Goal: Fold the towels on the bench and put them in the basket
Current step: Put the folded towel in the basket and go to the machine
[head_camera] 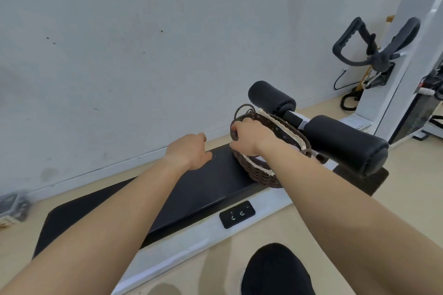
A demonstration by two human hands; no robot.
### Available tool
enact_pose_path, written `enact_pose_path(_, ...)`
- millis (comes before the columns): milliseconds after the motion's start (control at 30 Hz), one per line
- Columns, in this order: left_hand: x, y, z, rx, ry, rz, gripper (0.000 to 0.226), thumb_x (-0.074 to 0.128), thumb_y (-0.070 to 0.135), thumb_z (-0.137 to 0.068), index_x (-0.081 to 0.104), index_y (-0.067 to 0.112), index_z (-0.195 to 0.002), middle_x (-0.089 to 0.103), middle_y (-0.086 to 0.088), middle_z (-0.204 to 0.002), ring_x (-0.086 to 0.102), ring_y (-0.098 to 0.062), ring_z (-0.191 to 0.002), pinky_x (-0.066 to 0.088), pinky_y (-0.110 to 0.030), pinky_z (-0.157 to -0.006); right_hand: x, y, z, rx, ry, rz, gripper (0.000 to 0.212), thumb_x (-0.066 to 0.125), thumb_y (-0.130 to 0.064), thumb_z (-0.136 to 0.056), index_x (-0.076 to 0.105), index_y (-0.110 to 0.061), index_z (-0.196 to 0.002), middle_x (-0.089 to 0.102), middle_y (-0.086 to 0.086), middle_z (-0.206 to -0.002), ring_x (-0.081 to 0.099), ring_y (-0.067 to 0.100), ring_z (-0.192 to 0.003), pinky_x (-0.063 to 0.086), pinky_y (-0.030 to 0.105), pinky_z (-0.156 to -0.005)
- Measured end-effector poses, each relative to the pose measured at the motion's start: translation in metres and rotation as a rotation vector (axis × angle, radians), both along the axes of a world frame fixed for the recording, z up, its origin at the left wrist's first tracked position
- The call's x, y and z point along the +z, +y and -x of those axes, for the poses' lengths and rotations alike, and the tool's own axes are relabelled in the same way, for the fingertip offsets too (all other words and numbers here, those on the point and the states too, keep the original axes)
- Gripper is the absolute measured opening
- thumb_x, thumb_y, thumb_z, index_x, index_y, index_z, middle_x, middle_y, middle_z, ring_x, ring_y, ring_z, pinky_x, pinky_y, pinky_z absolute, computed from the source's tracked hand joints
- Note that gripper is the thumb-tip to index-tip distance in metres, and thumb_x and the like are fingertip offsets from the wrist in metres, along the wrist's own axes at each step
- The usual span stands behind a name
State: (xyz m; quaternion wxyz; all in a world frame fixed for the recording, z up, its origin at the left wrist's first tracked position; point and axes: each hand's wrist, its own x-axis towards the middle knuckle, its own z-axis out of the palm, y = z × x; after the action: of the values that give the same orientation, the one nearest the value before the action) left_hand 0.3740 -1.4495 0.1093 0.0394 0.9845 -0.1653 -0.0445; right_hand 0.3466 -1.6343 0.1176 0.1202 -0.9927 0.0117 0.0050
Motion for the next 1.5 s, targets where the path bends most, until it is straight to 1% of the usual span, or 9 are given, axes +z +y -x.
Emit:
enact_pose_path(67,0.001,0.03,0.012,0.054,-0.012,0.008,0.056,0.053,0.045,-0.092,0.042,0.024,-0.142,0.055,0.0,-0.132,0.055,-0.023,-0.115,0.052,-0.039,-0.088,-0.004,0.026,0.008,0.028,0.0,0.017,0.059,0.056,-0.035,-0.088,0.043,-0.018,-0.143,0.044,0.009,-0.14,0.043,0.033,-0.128,0.045,0.048,-0.099)
enact_pose_path(267,-0.007,0.109,0.026,0.172,-0.016,0.031,0.062,0.053,0.046,-0.092,0.037,0.025,-0.148,0.053,0.001,-0.137,0.054,-0.023,-0.119,0.052,-0.04,-0.088,-0.012,0.103,0.009,0.15,0.004,0.054,0.082,0.068,-0.046,-0.079,0.034,-0.02,-0.15,0.041,0.008,-0.145,0.039,0.031,-0.133,0.044,0.047,-0.102)
enact_pose_path(433,-0.036,0.175,-0.01,0.24,0.002,0.078,0.065,0.053,0.047,-0.092,0.035,0.024,-0.149,0.049,-0.001,-0.142,0.052,-0.024,-0.125,0.049,-0.038,-0.091,-0.046,0.171,-0.042,0.193,0.025,0.051,0.074,0.063,-0.046,-0.083,0.037,-0.018,-0.146,0.044,0.007,-0.141,0.042,0.03,-0.13,0.044,0.046,-0.101)
enact_pose_path(667,-0.113,0.272,-0.117,0.392,0.108,0.064,0.068,0.051,0.054,-0.091,0.036,0.023,-0.15,0.045,0.0,-0.149,0.049,-0.024,-0.131,0.047,-0.041,-0.1,-0.13,0.267,-0.158,0.239,0.146,0.015,0.071,0.057,-0.048,-0.087,0.037,-0.018,-0.147,0.043,0.009,-0.144,0.04,0.031,-0.131,0.039,0.045,-0.102)
enact_pose_path(800,-0.123,0.315,-0.149,0.477,0.179,0.068,0.065,0.05,0.051,-0.093,0.036,0.024,-0.15,0.047,-0.001,-0.147,0.048,-0.024,-0.131,0.045,-0.039,-0.096,-0.134,0.301,-0.203,0.29,0.239,0.035,0.07,0.056,-0.046,-0.087,0.037,-0.016,-0.147,0.043,0.01,-0.143,0.04,0.031,-0.131,0.038,0.045,-0.101)
enact_pose_path(933,-0.089,0.344,-0.129,0.523,0.335,0.023,0.067,0.049,0.051,-0.094,0.03,0.023,-0.153,0.046,-0.004,-0.146,0.047,-0.026,-0.131,0.045,-0.04,-0.097,-0.086,0.312,-0.204,0.31,0.387,0.05,0.07,0.055,-0.047,-0.088,0.035,-0.018,-0.149,0.041,0.009,-0.145,0.039,0.031,-0.132,0.038,0.045,-0.102)
enact_pose_path(1100,0.017,0.368,-0.086,0.587,0.505,0.051,0.07,0.048,0.053,-0.095,0.027,0.022,-0.154,0.042,-0.007,-0.151,0.044,-0.027,-0.135,0.043,-0.043,-0.105,0.031,0.321,-0.183,0.323,0.506,0.081,0.068,0.055,-0.047,-0.088,0.037,-0.018,-0.147,0.042,0.009,-0.145,0.04,0.031,-0.131,0.038,0.045,-0.102)
enact_pose_path(1300,0.18,0.391,-0.014,0.73,0.551,0.119,0.067,0.049,0.05,-0.096,0.028,0.025,-0.154,0.039,0.0,-0.155,0.038,-0.024,-0.141,0.036,-0.042,-0.111,0.206,0.344,-0.148,0.43,0.495,0.141,0.063,0.054,-0.045,-0.091,0.039,-0.018,-0.145,0.043,0.008,-0.143,0.041,0.03,-0.13,0.039,0.044,-0.101)
enact_pose_path(1500,0.293,0.415,0.072,0.859,0.503,0.116,0.064,0.05,0.048,-0.096,0.031,0.027,-0.153,0.043,-0.003,-0.152,0.042,-0.024,-0.137,0.04,-0.041,-0.108,0.328,0.397,-0.113,0.641,0.402,0.192,0.066,0.053,-0.05,-0.09,0.038,-0.018,-0.146,0.043,0.009,-0.143,0.042,0.031,-0.13,0.041,0.045,-0.101)
